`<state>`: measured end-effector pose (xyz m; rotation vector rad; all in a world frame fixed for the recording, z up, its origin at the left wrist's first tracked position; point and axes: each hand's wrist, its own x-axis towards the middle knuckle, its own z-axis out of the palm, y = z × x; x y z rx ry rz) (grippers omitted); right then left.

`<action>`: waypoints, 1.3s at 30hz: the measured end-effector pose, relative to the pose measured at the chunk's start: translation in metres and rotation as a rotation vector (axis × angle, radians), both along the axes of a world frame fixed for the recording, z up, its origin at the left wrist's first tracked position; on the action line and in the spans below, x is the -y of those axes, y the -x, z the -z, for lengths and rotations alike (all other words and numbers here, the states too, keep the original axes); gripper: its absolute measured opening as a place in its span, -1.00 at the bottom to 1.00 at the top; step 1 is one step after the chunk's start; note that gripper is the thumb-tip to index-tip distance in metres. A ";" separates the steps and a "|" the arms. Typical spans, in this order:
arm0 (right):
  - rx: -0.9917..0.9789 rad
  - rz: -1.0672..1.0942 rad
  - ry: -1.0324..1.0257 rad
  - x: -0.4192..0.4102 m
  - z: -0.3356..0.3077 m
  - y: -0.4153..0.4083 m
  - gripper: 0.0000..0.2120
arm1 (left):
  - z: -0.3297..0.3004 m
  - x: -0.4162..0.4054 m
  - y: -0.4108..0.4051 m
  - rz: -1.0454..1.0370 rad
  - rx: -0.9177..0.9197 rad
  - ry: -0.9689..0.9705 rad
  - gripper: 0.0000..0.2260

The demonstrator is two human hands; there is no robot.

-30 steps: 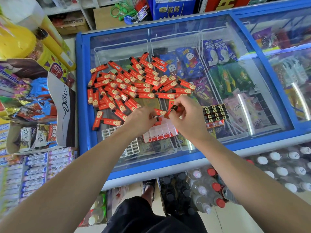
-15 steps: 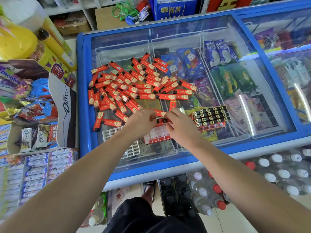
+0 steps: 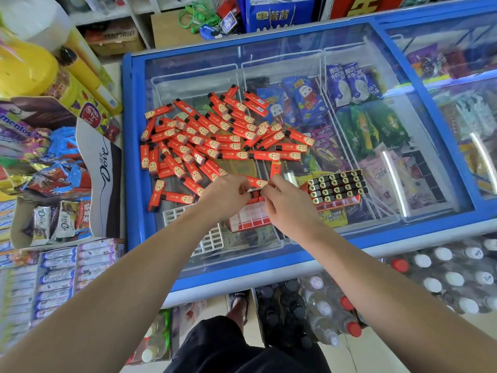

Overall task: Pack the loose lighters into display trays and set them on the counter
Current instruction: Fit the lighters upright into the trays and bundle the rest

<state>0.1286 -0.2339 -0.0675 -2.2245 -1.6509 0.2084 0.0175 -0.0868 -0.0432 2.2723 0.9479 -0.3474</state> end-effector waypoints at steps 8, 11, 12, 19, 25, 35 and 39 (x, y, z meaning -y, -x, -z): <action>-0.146 0.181 -0.145 -0.007 -0.005 -0.012 -0.95 | 0.001 0.002 -0.003 -0.004 -0.045 -0.037 -0.79; -0.277 0.399 -0.118 -0.025 -0.005 -0.023 -0.94 | 0.002 0.003 -0.005 -0.007 -0.057 -0.062 -0.70; -0.323 0.461 -0.055 -0.031 -0.004 -0.028 -0.94 | 0.003 0.004 -0.006 -0.008 -0.055 -0.063 -0.68; -0.261 0.451 0.337 -0.063 -0.008 -0.047 -0.77 | 0.007 0.000 -0.007 -0.020 -0.022 -0.009 -0.71; -0.363 0.515 0.499 -0.078 0.004 -0.062 -0.91 | 0.010 -0.004 -0.008 -0.030 -0.034 0.015 -0.72; -0.374 0.605 0.589 -0.084 0.010 -0.052 -0.69 | 0.013 -0.004 -0.007 -0.058 -0.026 0.027 -0.71; -0.352 0.606 0.590 -0.084 0.007 -0.051 -0.72 | 0.011 -0.004 -0.007 -0.052 -0.035 0.022 -0.70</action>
